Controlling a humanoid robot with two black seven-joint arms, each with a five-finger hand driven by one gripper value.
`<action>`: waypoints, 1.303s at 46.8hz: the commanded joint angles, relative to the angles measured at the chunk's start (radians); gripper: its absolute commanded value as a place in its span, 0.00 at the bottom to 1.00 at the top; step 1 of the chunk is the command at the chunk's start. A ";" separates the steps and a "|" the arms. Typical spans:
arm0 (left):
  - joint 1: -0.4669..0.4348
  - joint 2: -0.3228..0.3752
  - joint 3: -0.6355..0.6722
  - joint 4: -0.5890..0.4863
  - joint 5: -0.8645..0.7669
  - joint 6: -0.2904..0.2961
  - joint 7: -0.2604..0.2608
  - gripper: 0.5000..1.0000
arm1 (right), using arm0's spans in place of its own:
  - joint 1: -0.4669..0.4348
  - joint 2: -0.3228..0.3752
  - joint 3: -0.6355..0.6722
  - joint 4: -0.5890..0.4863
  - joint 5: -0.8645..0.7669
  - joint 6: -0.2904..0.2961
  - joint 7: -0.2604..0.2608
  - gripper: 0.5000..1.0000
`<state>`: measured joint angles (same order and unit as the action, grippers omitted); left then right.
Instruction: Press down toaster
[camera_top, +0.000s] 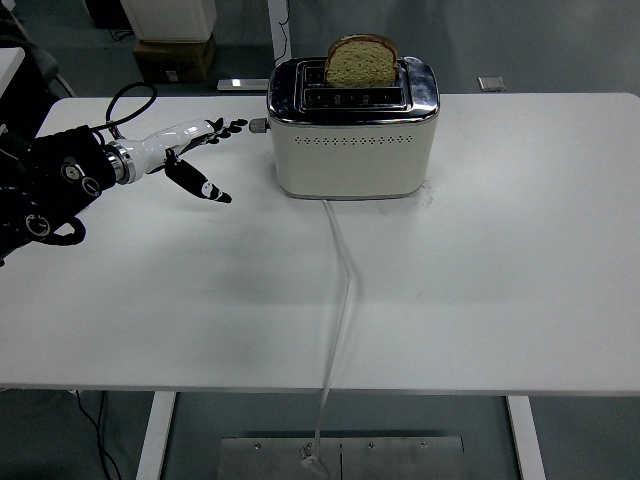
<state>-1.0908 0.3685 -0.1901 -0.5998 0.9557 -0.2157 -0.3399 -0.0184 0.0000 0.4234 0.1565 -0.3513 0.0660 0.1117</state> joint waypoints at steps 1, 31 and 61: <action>0.000 -0.002 0.000 0.000 0.000 0.001 0.001 1.00 | 0.000 0.000 0.000 -0.002 0.000 0.000 0.000 1.00; 0.005 -0.029 0.000 0.009 -0.003 0.045 0.001 1.00 | 0.000 0.000 0.000 0.000 0.000 0.000 0.000 1.00; 0.019 -0.053 0.001 0.040 -0.008 0.045 0.001 1.00 | 0.000 0.000 0.000 0.000 0.000 0.000 0.000 1.00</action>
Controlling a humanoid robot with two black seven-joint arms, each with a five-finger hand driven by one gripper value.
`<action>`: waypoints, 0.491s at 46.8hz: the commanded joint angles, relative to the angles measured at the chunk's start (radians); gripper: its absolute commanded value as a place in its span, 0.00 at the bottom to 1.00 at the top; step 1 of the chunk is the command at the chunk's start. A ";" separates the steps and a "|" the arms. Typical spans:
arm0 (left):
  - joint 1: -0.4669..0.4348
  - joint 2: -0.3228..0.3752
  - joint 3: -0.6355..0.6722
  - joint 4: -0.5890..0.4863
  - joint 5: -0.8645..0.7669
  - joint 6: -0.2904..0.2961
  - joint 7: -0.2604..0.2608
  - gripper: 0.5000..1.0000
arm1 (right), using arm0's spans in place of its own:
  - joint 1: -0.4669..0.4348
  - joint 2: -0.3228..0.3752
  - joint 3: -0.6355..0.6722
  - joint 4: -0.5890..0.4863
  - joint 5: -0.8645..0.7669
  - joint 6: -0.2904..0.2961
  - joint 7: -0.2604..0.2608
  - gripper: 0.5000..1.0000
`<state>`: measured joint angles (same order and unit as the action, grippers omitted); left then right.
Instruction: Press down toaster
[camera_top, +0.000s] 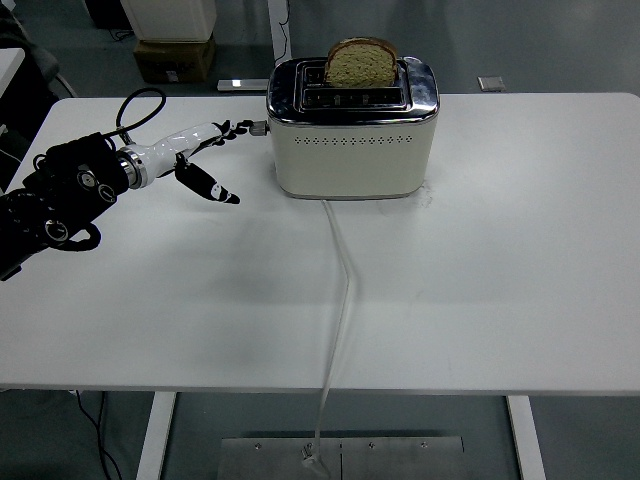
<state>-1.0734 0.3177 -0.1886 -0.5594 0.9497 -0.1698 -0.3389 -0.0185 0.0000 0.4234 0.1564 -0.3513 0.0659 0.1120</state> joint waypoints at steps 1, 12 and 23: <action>0.003 -0.002 0.000 0.000 -0.002 0.000 0.000 1.00 | 0.000 0.000 0.000 0.000 0.000 0.000 0.000 1.00; 0.003 -0.008 0.003 0.000 -0.002 0.000 0.000 1.00 | 0.000 0.000 0.000 0.000 0.000 0.000 0.000 1.00; 0.010 -0.019 0.005 0.029 0.000 0.000 0.000 1.00 | 0.000 0.000 0.000 0.000 0.000 0.000 0.000 1.00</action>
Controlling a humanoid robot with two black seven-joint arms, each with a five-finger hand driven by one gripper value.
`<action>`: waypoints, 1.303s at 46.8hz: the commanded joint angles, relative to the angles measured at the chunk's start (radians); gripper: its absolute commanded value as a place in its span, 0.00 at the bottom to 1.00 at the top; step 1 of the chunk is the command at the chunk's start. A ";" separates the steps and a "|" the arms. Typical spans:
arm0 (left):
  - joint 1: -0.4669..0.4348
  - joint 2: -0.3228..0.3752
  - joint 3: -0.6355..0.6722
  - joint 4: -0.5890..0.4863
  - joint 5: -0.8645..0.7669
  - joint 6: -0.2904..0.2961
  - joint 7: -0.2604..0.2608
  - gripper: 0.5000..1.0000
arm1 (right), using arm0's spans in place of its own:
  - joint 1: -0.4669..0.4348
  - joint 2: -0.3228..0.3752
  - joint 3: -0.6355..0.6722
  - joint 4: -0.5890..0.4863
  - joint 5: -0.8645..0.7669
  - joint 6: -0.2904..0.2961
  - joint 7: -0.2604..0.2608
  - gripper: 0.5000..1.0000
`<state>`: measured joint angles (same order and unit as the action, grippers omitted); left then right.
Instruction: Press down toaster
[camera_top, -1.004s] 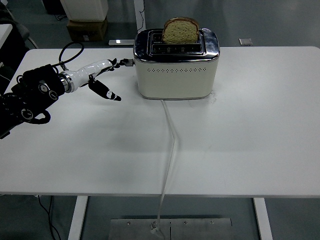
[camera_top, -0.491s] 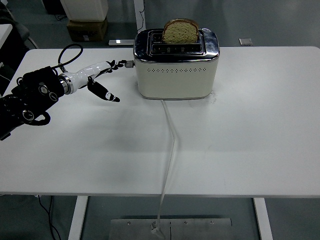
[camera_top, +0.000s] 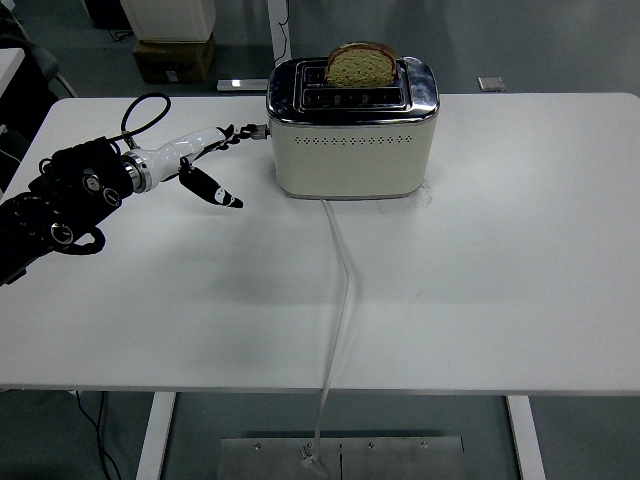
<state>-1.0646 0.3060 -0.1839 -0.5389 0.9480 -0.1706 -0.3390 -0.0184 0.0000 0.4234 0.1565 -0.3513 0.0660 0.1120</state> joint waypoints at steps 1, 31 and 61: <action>0.002 -0.010 0.001 0.011 0.002 0.000 0.000 1.00 | 0.000 0.000 0.000 0.000 0.000 0.000 0.000 1.00; 0.015 -0.028 0.017 0.022 0.002 0.000 0.000 1.00 | 0.000 0.000 0.000 0.000 0.000 0.000 0.000 1.00; 0.029 -0.039 0.018 0.043 0.000 0.002 0.000 1.00 | 0.000 0.000 0.000 0.000 0.000 0.000 0.000 1.00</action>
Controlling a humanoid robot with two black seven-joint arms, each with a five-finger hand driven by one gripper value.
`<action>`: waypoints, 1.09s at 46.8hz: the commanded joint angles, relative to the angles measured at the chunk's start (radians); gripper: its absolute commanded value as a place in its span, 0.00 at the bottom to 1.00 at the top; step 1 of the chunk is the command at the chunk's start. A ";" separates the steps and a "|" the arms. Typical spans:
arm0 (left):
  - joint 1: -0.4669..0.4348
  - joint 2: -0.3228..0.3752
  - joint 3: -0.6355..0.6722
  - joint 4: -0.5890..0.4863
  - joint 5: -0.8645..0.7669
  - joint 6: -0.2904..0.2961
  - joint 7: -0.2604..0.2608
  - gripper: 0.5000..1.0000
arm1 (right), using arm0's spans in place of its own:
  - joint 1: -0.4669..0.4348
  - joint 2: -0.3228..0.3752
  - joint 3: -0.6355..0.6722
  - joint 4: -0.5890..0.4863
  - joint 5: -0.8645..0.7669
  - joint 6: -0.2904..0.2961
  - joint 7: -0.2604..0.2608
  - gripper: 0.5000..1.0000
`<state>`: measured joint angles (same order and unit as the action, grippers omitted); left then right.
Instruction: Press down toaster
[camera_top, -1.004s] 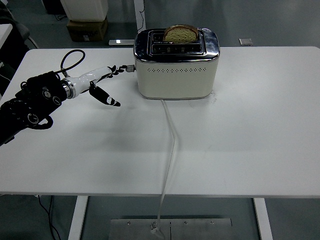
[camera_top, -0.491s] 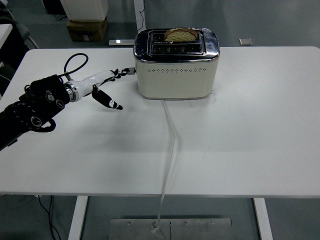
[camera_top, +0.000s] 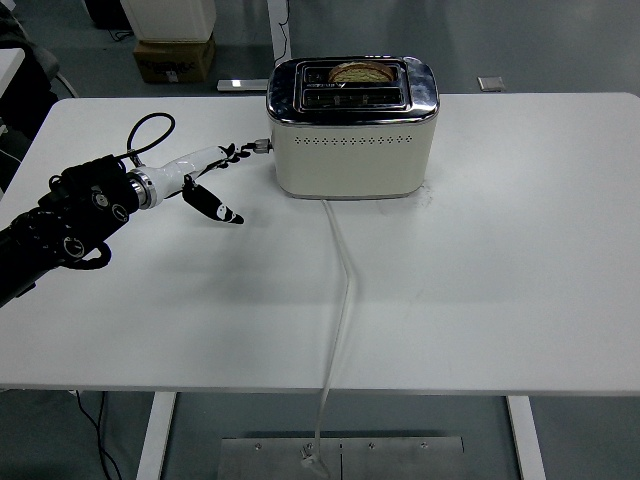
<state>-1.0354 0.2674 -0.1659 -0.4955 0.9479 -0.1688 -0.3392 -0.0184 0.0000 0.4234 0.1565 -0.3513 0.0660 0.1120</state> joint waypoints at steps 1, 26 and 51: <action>0.000 0.000 0.000 0.002 0.000 0.000 0.000 1.00 | 0.000 0.000 0.000 0.000 0.000 0.000 0.000 1.00; 0.009 0.016 -0.003 0.006 -0.049 -0.002 -0.001 1.00 | 0.000 0.000 0.000 0.000 0.000 0.000 0.000 1.00; -0.054 0.107 -0.004 0.005 -0.290 -0.011 -0.001 1.00 | 0.000 0.000 0.000 0.000 0.000 0.000 0.000 1.00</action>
<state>-1.0859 0.3666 -0.1708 -0.4907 0.6940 -0.1809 -0.3407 -0.0184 0.0000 0.4234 0.1565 -0.3513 0.0660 0.1120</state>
